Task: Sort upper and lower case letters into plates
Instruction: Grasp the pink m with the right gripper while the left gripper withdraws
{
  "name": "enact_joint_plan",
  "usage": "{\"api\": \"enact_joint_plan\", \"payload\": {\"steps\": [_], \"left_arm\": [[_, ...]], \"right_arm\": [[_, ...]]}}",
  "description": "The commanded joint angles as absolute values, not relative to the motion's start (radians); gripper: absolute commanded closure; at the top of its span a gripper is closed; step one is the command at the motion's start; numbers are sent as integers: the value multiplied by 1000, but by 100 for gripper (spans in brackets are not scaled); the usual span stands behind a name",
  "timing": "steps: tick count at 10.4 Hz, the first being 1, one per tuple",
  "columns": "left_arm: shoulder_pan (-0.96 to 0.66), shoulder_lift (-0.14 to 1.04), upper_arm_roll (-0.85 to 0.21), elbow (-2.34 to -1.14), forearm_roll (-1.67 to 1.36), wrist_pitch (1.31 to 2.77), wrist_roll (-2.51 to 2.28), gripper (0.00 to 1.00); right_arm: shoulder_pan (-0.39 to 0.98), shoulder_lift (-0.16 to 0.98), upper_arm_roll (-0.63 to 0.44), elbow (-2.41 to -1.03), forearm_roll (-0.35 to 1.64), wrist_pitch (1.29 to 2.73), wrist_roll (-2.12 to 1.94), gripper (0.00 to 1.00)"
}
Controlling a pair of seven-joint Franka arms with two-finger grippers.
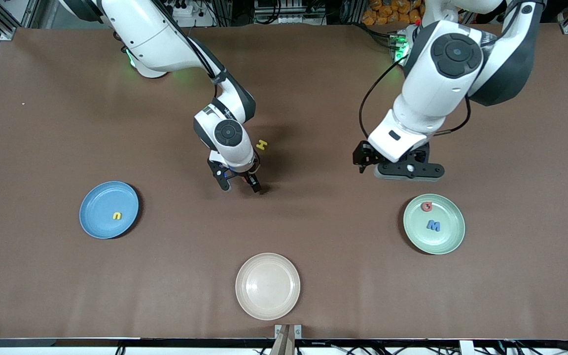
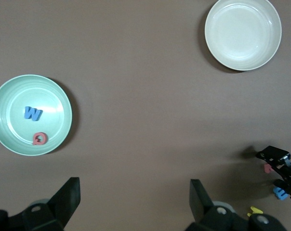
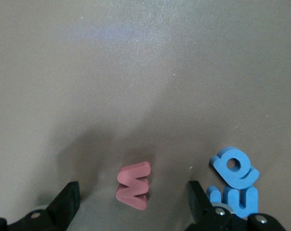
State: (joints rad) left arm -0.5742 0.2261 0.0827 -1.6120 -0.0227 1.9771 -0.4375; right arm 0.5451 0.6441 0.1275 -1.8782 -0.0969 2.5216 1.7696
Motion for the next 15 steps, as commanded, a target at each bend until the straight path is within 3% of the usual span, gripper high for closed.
{"api": "enact_joint_plan", "payload": {"steps": [1, 3, 4, 11, 13, 15], "left_arm": [[-580, 209, 78, -1614, -41, 1968, -459, 0], [-589, 207, 60, -1611, -41, 1968, -460, 0], [-588, 206, 51, -1611, -41, 1968, -462, 0], [-587, 212, -9, -1611, -52, 1968, -453, 0], [-591, 238, -69, -1611, -46, 1979, -443, 0], [-594, 291, -127, -1611, -49, 1985, -404, 0]], "right_arm": [[557, 646, 120, -1875, -101, 2534, 1793, 10], [555, 643, 118, -1875, -103, 2534, 1793, 84], [555, 640, 109, -1875, -115, 2533, 1793, 100], [549, 620, 57, -1833, -216, 2494, 1778, 100], [507, 601, 52, -1763, -267, 2346, 1690, 100], [421, 563, 52, -1750, -267, 2287, 1533, 100]]}}
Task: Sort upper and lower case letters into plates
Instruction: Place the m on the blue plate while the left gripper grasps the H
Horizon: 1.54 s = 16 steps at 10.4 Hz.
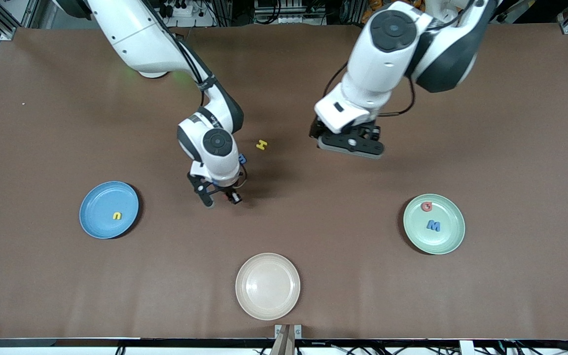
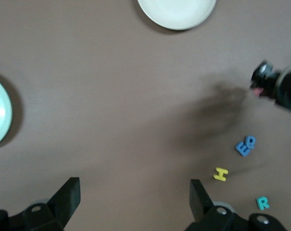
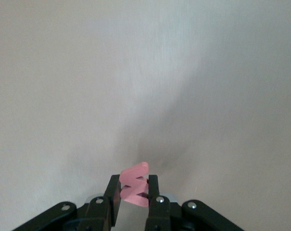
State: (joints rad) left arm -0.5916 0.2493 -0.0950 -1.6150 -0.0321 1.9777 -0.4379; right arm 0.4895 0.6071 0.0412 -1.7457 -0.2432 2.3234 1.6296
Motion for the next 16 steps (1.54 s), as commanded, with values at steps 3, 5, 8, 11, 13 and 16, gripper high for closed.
{"api": "enact_joint_plan", "payload": {"steps": [3, 5, 8, 11, 13, 16], "left_arm": [[-636, 417, -196, -1582, -51, 2037, -380, 0], [-690, 532, -193, -1504, -46, 2039, -371, 0], [-805, 681, -155, -1430, -43, 2097, -388, 0], [-911, 758, -66, -1424, -49, 2153, -383, 0], [-951, 801, -60, -1411, -51, 2163, -409, 0], [-974, 851, -58, -1370, -51, 2174, -443, 0]], "right_arm": [[280, 508, 55, -1750, -261, 2232, 1267, 100], [172, 509, 55, -1749, -255, 2214, 1088, 100], [-3, 525, 54, -1773, -255, 2214, 793, 100], [-96, 528, 55, -1792, -255, 2214, 609, 97], [-113, 531, 55, -1793, -255, 2214, 604, 1], [-113, 531, 55, -1792, -250, 2212, 606, 0]]}}
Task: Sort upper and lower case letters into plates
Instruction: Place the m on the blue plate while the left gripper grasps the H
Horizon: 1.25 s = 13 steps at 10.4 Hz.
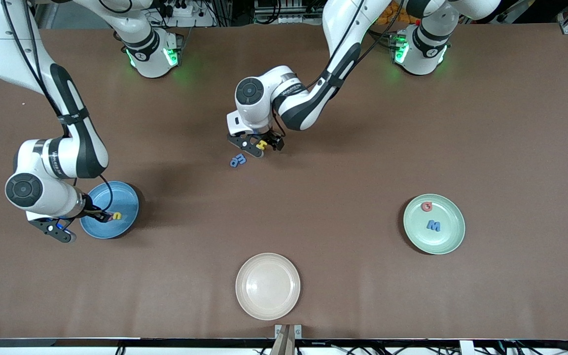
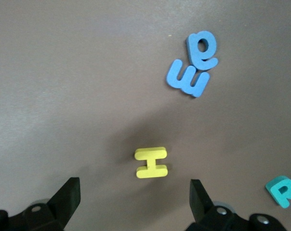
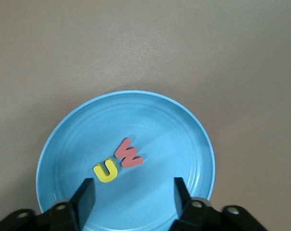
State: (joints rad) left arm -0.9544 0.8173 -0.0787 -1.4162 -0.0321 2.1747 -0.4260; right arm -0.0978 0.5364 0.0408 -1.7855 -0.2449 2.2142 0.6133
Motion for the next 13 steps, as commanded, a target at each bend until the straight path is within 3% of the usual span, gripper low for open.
{"api": "enact_joint_plan", "payload": {"steps": [1, 7, 9, 12, 13], "left_arm": [[-982, 860, -58, -1367, -49, 2196, -449, 0], [-1005, 893, -58, -1376, -40, 2270, -462, 0], [-1011, 897, -52, -1385, -37, 2279, -460, 11], [-1017, 899, -51, -1391, -14, 2283, -460, 48], [-1017, 899, -40, -1391, -12, 2283, -462, 69]], "right_arm": [[-109, 531, 57, -1792, -249, 2212, 614, 0], [32, 531, 60, -1790, -156, 2195, 851, 0], [49, 531, 61, -1790, -155, 2198, 876, 0], [84, 531, 61, -1792, -155, 2201, 936, 0], [87, 531, 61, -1792, -155, 2203, 945, 0]]}}
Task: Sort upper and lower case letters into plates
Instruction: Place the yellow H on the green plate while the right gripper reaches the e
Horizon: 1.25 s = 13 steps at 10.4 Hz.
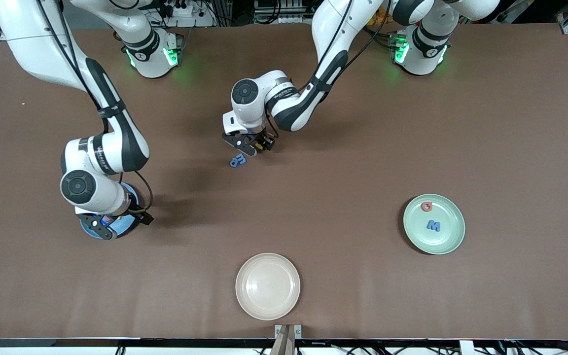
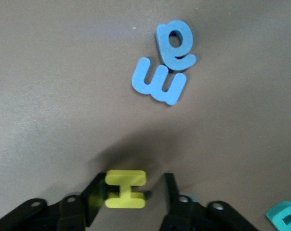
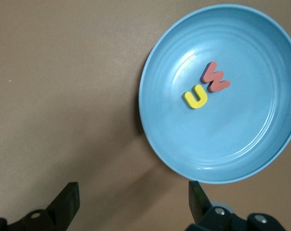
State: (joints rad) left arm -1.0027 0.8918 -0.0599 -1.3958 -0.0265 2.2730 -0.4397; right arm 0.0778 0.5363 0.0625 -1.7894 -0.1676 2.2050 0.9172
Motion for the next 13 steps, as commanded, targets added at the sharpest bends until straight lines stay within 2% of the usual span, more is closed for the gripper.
{"api": "enact_joint_plan", "payload": {"steps": [1, 2, 4, 7, 10, 13], "left_arm": [[-1017, 890, -29, -1396, -12, 2280, -462, 100], [-1017, 868, 1, -1397, -12, 2264, -462, 100], [-1006, 795, 90, -1397, -31, 2138, -456, 100], [-915, 681, 182, -1394, -40, 1996, -457, 100], [-716, 617, 218, -1397, -40, 1936, -425, 100], [-487, 615, 218, -1419, -40, 1924, -257, 100]], "right_arm": [[94, 531, 61, -1792, -155, 2203, 956, 0], [97, 531, 61, -1790, -155, 2203, 969, 0], [136, 531, 66, -1792, -153, 2206, 1006, 0], [239, 526, 74, -1813, -34, 2206, 1028, 0], [348, 519, 74, -1827, -32, 2207, 1141, 0], [444, 477, 75, -1890, -31, 2253, 1158, 0]]}}
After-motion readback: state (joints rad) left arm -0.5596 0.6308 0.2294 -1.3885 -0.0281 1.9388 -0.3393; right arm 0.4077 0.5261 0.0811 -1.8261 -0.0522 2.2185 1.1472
